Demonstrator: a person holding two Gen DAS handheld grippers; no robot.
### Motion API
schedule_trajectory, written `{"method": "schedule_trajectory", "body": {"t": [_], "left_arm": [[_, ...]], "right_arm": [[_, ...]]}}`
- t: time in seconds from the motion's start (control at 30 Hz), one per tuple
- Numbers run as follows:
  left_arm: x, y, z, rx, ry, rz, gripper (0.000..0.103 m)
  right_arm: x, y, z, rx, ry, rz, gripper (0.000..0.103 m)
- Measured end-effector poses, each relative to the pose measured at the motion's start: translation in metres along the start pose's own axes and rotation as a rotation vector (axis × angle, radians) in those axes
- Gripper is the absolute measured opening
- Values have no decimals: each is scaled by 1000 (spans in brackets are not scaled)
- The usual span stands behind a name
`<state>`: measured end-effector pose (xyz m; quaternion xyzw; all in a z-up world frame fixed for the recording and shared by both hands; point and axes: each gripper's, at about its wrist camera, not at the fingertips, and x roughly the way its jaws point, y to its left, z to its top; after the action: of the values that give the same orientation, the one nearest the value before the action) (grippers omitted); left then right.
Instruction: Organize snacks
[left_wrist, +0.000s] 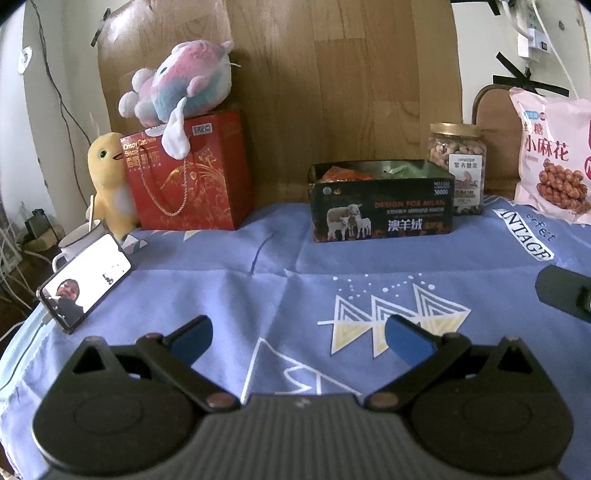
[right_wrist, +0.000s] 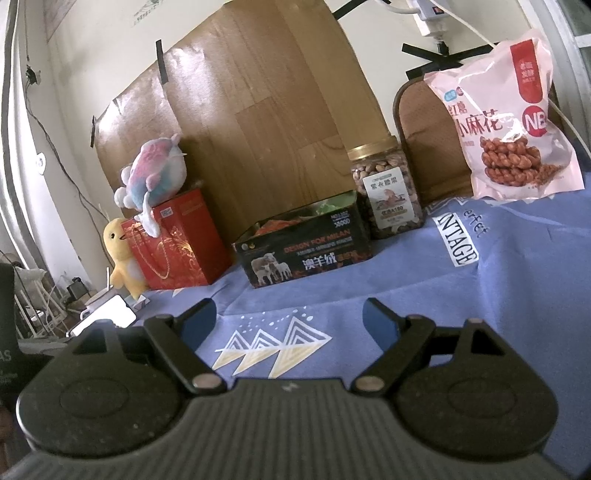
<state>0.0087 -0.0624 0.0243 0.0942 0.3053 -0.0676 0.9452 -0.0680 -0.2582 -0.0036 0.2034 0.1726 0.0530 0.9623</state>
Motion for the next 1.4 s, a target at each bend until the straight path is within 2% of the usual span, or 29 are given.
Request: {"method": "schedule_trajectory", "body": {"t": [1.0, 1.4], "left_arm": [[5, -1, -2, 6, 27, -12, 103], [21, 2, -5, 5, 61, -12, 103]], "right_arm": [[2, 1, -3, 0, 6, -2, 88], [19, -2, -12, 9, 51, -15, 88]]}}
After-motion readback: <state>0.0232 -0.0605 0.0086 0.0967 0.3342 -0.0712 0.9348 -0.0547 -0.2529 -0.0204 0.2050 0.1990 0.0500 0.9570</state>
